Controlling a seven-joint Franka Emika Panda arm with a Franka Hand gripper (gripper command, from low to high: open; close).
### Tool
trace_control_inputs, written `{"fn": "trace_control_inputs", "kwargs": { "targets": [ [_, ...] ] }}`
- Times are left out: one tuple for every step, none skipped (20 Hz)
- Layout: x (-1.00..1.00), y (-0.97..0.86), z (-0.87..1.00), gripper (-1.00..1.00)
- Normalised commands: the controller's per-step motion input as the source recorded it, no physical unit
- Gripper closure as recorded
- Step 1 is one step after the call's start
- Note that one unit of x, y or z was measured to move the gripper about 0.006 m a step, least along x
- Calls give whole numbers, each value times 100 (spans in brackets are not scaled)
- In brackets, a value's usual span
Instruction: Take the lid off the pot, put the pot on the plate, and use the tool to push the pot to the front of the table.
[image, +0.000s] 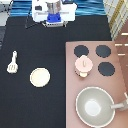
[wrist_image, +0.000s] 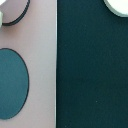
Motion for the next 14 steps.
{"fn": "trace_control_inputs", "kwargs": {
  "targets": [
    [0, 0, 0, -100],
    [3, 0, 6, -100],
    [36, 19, 26, -100],
    [66, 37, 47, -100],
    [73, 45, 62, -100],
    [75, 47, 81, -100],
    [77, 51, 81, -100],
    [85, 54, 81, -100],
    [87, 56, 78, -100],
    [93, 58, 76, -100],
    [93, 58, 76, -100],
    [94, 58, 75, -100],
    [94, 58, 75, -100],
    [95, 58, 75, -100]
  ]
}}
